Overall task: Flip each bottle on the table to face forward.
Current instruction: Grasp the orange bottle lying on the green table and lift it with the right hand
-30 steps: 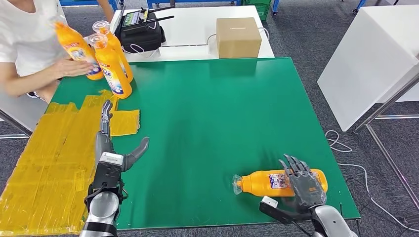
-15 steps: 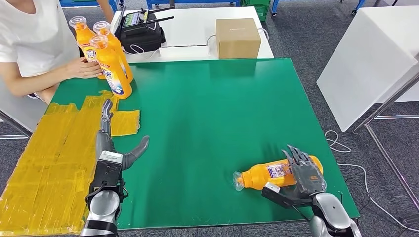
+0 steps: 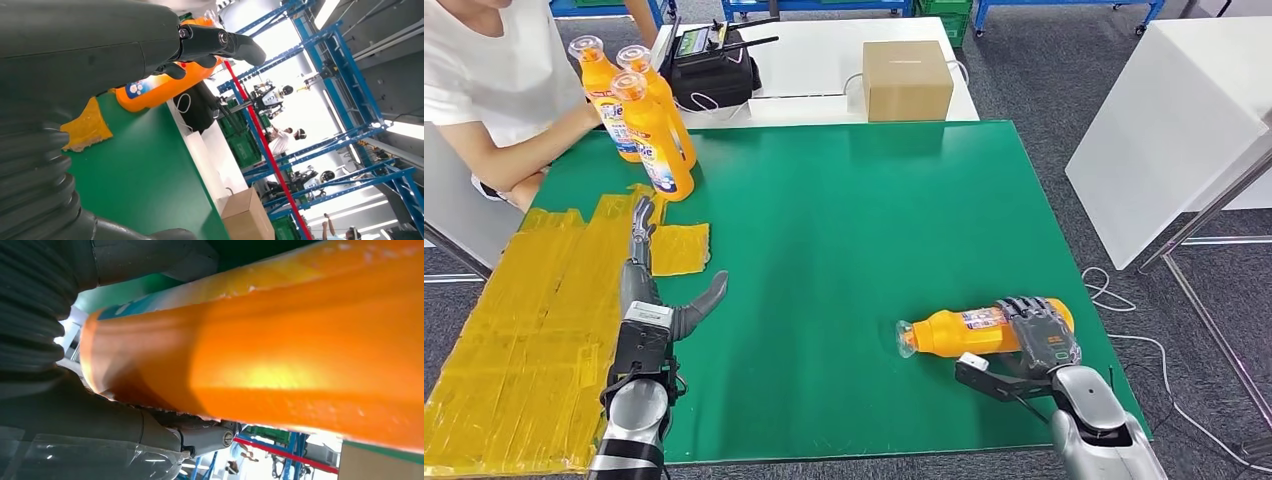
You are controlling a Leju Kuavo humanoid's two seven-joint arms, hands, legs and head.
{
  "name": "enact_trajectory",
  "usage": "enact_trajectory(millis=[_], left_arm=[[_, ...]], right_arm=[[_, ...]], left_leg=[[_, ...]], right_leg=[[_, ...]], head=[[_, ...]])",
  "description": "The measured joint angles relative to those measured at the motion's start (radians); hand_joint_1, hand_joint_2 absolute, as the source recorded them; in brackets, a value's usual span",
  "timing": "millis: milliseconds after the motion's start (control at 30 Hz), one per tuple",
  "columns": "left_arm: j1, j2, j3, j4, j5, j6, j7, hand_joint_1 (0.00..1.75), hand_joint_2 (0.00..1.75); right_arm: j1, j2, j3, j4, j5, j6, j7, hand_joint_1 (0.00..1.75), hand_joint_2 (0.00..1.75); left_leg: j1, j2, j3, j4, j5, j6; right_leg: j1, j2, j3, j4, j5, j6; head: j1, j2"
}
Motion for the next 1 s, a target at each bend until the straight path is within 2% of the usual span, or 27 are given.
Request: enact_trajectory(millis=[267, 833, 933, 1000], left_arm=[[-0.004, 0.000, 0.000, 0.012, 0.004, 0.000, -0.002, 0.00, 1.75], [-0.014, 0.000, 0.000, 0.027, 0.007, -0.002, -0.002, 0.00, 1.75], [-0.017, 0.000, 0.000, 0.031, 0.008, -0.005, -0.002, 0.00, 1.75], [-0.016, 0.000, -0.001, 0.031, 0.018, -0.029, 0.005, 0.00, 1.75]], right_arm=[[-0.015, -0.028, 0.006, 0.030, 0.003, 0.012, 0.000, 1.75, 1.75], [-0.019, -0.041, 0.014, 0.041, 0.005, 0.022, 0.000, 1.75, 1.75], [-0.024, -0.027, 0.014, 0.043, -0.023, -0.007, -0.008, 1.75, 1.75], [-0.030, 0.008, 0.003, 0.043, -0.086, -0.045, -0.032, 1.75, 1.75]], left_leg=[[0.000, -0.001, 0.005, 0.000, -0.001, 0.001], [0.000, -0.001, 0.010, 0.000, -0.003, 0.005], [0.000, 0.000, 0.009, 0.000, -0.003, 0.006], [0.000, 0.001, 0.009, 0.000, -0.003, 0.006]], right_leg=[[0.001, -0.001, 0.008, -0.004, -0.001, 0.002], [0.001, -0.001, 0.014, -0.007, -0.002, 0.003], [0.001, -0.001, 0.015, -0.007, -0.002, 0.003], [0.001, 0.000, 0.015, -0.007, -0.001, 0.004]], head=[[0.000, 0.000], [0.000, 0.000], [0.000, 0.000], [0.000, 0.000]])
